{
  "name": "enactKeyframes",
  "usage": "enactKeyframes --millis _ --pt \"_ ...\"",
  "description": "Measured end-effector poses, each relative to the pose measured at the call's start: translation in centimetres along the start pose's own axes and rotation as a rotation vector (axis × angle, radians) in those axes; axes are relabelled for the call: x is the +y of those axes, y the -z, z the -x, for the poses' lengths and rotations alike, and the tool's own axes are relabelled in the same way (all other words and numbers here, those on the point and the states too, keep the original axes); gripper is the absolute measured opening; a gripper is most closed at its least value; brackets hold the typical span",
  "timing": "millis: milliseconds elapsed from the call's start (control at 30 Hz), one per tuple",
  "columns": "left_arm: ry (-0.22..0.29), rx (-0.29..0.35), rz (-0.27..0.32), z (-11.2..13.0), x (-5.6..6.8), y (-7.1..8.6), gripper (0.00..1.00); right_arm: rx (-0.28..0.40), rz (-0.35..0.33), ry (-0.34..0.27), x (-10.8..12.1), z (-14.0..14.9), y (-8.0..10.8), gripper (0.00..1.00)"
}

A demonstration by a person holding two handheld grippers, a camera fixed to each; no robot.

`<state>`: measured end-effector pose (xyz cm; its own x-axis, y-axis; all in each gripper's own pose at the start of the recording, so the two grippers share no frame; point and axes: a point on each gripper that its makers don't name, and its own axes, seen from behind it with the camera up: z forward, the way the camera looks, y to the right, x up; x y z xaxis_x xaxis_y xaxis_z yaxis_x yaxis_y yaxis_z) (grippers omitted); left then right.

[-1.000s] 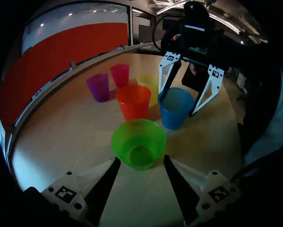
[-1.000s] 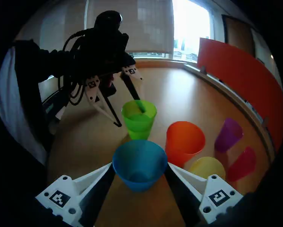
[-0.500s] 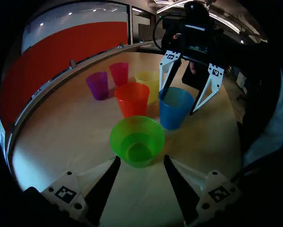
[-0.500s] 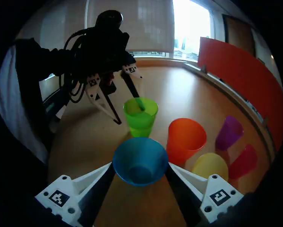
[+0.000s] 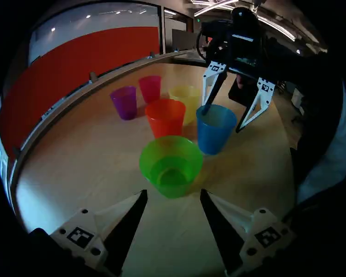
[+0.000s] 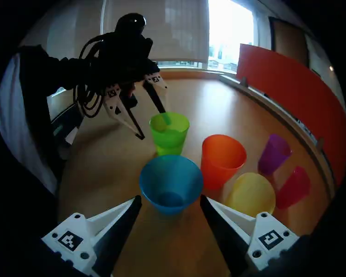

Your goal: Pour water

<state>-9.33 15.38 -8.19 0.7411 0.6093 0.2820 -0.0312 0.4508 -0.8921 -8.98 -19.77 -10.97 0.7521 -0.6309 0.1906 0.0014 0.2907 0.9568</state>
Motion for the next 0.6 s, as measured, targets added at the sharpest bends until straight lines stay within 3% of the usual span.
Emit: enactKeyframes --millis 600 --pt "0.038 0.006 -0.065 0.9 -1.3 2.1 0.84 0.022 0.087 -0.046 1.0 1.3 3.2 0.99"
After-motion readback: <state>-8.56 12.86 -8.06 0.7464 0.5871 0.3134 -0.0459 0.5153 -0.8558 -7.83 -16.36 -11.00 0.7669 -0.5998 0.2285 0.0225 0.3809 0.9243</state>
